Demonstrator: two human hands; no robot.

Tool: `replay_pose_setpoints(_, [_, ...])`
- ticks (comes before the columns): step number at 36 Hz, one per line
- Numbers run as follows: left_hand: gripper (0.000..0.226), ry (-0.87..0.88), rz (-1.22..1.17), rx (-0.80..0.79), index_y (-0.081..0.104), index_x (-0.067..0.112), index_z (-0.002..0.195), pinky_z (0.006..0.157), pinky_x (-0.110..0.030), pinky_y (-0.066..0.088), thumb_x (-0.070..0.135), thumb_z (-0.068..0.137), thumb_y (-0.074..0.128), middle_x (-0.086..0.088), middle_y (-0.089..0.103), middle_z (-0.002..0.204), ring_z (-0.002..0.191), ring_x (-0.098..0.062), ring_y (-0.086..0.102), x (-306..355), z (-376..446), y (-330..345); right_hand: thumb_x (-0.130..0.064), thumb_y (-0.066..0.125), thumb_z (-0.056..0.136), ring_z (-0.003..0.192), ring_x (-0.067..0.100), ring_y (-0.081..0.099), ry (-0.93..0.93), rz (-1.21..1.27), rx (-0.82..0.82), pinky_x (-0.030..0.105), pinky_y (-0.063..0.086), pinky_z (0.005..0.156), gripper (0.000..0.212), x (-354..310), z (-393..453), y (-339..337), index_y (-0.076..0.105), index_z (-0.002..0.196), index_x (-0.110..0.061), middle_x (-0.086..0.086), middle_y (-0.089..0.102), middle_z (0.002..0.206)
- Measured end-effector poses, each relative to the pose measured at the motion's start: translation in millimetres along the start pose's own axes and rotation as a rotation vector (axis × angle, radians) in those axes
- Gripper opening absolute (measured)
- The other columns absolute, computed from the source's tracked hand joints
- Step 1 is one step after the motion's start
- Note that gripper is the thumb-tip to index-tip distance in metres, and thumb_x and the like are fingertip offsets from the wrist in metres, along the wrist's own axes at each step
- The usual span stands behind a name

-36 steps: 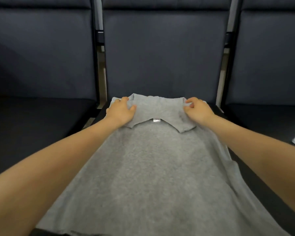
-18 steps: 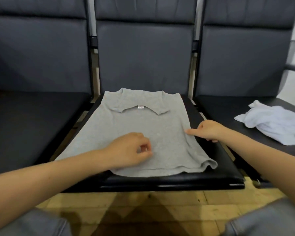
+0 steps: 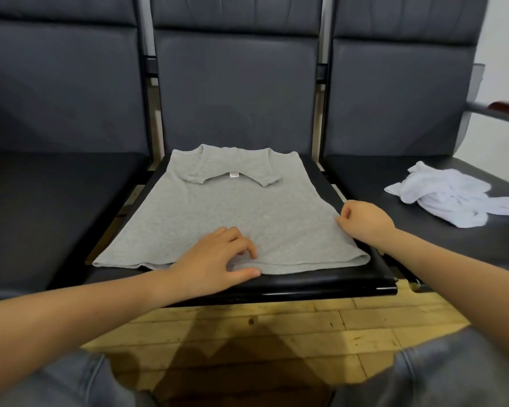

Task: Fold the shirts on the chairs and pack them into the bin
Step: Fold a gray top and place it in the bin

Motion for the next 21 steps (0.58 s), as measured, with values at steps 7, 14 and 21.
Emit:
replay_pose_setpoints(7, [0.043,0.009,-0.002,0.061,0.064,0.027,0.099,0.078,-0.028,0.045,0.059,0.088,0.037,0.01,0.058,0.095,0.091,-0.009,0.051,-3.0,4.3,1.9,-0.028,0.058,0.092,0.105,0.023,0.05,-0.171,-0.099,0.129,0.036,0.049,0.078,0.033,-20.4,-3.8,1.9,0.053,0.122,-0.017,0.005,0.055,0.111])
replay_pose_setpoints(14, [0.017,-0.127,-0.076,0.057,0.056,0.016,0.09,0.069,-0.03,0.035,0.026,0.1,0.046,0.006,0.056,0.084,0.079,-0.014,0.051,0.0,19.7,-1.5,-0.064,0.055,0.083,0.085,0.006,0.058,-0.572,0.134,-0.196,0.029,0.049,0.079,0.037,-90.9,-51.2,2.2,0.062,0.1,-0.033,-0.013,0.063,0.089])
replay_pose_setpoints(21, [0.027,-0.18,0.088,-0.052,0.047,0.011,0.095,0.067,-0.034,0.032,0.03,0.105,0.031,-0.008,0.057,0.085,0.08,-0.026,0.053,-6.9,35.2,-2.3,-0.032,0.06,0.091,0.085,0.021,0.058,-0.653,0.012,-0.173,0.031,0.039,0.069,0.017,-104.5,-42.1,28.5,0.06,0.097,-0.016,0.0,0.064,0.089])
Point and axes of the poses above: each hand's wrist, its own z-axis towards the middle knuckle, its own y-axis out of the palm, x = y × z, the point moved 1 cm from there along z, towards the middle knuckle
